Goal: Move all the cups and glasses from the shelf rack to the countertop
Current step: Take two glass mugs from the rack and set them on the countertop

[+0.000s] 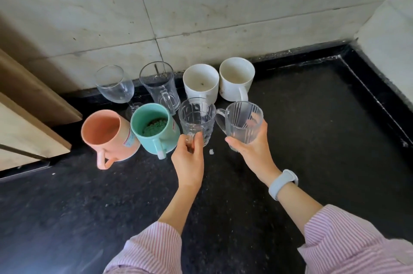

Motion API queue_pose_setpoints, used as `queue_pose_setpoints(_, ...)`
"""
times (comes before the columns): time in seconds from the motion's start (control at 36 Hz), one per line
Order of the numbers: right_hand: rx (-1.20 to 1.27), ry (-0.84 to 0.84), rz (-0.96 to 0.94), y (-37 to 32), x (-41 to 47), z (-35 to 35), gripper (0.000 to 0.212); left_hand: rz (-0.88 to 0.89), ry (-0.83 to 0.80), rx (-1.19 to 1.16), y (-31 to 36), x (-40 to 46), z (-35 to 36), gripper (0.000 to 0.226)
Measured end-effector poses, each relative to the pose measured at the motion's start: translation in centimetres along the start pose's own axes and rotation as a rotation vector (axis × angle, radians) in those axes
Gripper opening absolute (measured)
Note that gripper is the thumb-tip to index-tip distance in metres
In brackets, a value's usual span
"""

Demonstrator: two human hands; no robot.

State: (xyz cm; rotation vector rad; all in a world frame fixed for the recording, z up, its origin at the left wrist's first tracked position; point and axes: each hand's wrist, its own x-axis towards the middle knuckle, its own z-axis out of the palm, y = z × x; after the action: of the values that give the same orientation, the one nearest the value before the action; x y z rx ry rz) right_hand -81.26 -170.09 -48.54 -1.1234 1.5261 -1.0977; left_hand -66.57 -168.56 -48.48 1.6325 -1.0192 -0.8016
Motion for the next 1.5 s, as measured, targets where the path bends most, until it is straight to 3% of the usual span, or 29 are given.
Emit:
queue_pose_setpoints(0.44,-0.093,0.071,-0.003,-0.4,1.3,1.0,0.097,-0.105,-0.104,0.09,-0.8,-0.7,0.8,0.01)
queue_pose_setpoints(0.72,-0.231,0.009,0.126,-0.4,-0.5,0.8,0.088,-0.04,-0.159,0.305,-0.6,-1.2,-0.6,0.015)
queue_pose_setpoints(0.94,-0.381,-0.017,0.21,-1.0,-6.4,1.4,0.063,-0.039,-0.209,0.5,-0.5,-5.0,-4.3,0.045)
queue_pose_setpoints(1.17,-0.648,-0.303,-0.079,-4.3,-14.1,5.6,0.037,0.003,-0.255,0.772,-0.2,-9.1,-14.5,0.038)
queue_pose_setpoints(1.33,-0.753,-0.627,-0.353,-8.1,-21.4,12.9,0.034,-0.019,-0.009,0.911,0.0,-14.1,-27.3,0.032)
queue_pose_setpoints(1.5,-0.772,-0.958,-0.676,-11.6,-34.1,21.0,0.034,-0.158,0.267,0.938,-0.7,-25.3,-41.3,0.029)
